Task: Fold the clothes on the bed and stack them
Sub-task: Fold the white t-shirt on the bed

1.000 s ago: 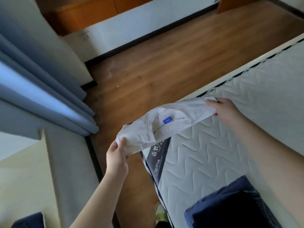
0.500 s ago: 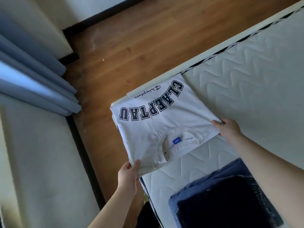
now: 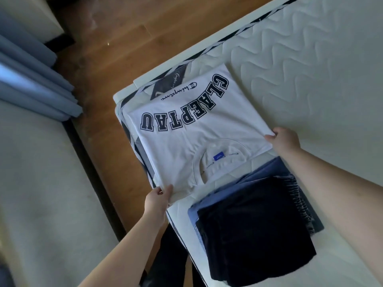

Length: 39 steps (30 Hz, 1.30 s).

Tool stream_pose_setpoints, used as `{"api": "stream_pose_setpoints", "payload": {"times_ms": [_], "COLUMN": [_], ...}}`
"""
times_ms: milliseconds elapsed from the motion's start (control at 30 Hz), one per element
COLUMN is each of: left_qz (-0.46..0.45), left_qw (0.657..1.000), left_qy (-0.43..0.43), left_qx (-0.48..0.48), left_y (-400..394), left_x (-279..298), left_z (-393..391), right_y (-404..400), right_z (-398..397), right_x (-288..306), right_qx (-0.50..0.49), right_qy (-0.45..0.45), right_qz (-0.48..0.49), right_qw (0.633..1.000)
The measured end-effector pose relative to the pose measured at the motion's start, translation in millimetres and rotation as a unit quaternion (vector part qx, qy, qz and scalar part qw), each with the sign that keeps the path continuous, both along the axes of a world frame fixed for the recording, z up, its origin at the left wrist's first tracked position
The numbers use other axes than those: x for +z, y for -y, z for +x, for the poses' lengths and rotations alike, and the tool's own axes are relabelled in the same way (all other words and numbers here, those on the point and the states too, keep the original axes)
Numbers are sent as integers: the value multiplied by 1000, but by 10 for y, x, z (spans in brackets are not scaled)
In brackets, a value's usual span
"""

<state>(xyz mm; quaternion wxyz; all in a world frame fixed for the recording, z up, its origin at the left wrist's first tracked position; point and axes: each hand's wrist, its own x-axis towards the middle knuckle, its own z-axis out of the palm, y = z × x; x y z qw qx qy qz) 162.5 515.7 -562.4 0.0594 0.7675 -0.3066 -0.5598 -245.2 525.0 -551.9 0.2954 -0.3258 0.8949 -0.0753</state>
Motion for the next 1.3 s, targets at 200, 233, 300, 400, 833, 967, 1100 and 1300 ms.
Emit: {"api": "stream_pose_setpoints", "payload": {"times_ms": [200,233,300,400,833,967,1100,1300], "left_qz": [7,-5,-53,-151,-397,-389,-360,-373], "left_qw": [1000,999,993,978,750,691,694,652], "left_qy": [-9,21,74,114,173,218,262,273], "left_qx": [-15,-40,-75,-90,-500,-569,-566,-601], "left_y": [-264,-277,-272,-234,952,1570,1967,1968], "left_x": [-71,-72,-51,-24,-94,-224,-394,-647], "left_z": [-61,-74,-89,-73,-586,-870,-954,-670], "right_y": [-207,-232,-270,-289,504,970,1317,1175], "right_z": [-53,-42,2,137,1243,1592,1888,1847], "right_x": [-14,-13,-9,3,-129,-200,-382,-712], "right_qx": [1,13,27,27,191,197,235,262], "right_qy": [-51,-68,-88,-96,-110,-119,-128,-173], "right_qz": [52,63,67,45,-104,-147,-139,-117], "right_qw": [997,996,993,994,970,962,954,942]}}
